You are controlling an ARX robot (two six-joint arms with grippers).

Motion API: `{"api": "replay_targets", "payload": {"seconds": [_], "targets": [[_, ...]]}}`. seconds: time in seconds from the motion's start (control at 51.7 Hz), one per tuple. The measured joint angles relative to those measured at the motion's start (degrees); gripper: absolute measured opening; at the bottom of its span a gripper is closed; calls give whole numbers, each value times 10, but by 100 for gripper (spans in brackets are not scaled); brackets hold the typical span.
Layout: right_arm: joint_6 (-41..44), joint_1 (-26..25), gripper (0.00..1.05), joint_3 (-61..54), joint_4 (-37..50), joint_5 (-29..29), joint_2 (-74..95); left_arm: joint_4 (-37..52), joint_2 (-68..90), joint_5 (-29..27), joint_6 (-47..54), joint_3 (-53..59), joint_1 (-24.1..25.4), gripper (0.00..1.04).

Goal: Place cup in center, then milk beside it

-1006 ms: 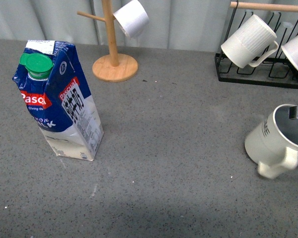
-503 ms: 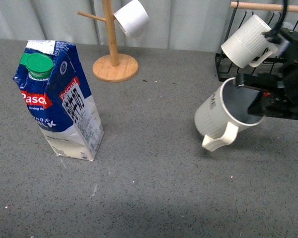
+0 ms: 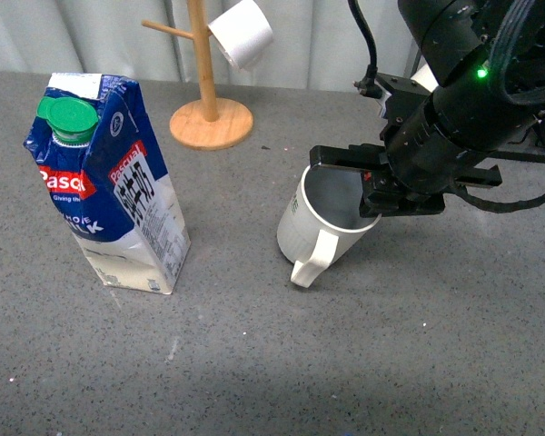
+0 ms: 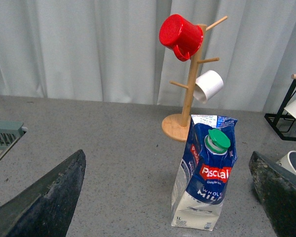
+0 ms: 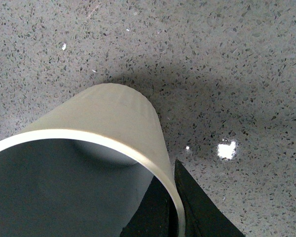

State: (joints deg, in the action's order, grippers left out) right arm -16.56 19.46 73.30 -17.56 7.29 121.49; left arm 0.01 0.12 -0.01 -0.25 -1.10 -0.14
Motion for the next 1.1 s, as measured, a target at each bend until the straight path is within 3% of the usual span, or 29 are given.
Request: {"api": "replay_targets", "payload": {"seconds": [0.097,0.135,0.484,0.6,0.813,0.832,0.89,0.909,0.967,1.006,1.103], "targets": [[1,3,2,9,-5,2,4,0,0,0,0,0,0,98],[1,3,6,9,-5,3,4,0,0,0,0,0,0,98],[-12,2,79,0,38,0,-31,0,0,0,0,0,0,98],[-13,-2,97,-16,67,-9,-71,0,0,0,0,0,0,98],[9,-18,95,-51,97,-45,-129,0,0,0,0,0,0,98],[20,-17,93,-63,135,-67,-129,0,0,0,0,0,0,98],[88,-19,79,-171,381,-198,-131,0,0,1,0,0,0,98],[102,-21,76,-204,440,-213,-132,0,0,0,0,0,0,98],[136,-37,62,-323,671,-219,-146,0,0,-1,0,0,0,98],[148,-49,53,-372,774,-212,-172,0,0,-1,0,0,0,98],[157,-68,37,-426,845,-198,-247,0,0,0,0,0,0,98]]}}
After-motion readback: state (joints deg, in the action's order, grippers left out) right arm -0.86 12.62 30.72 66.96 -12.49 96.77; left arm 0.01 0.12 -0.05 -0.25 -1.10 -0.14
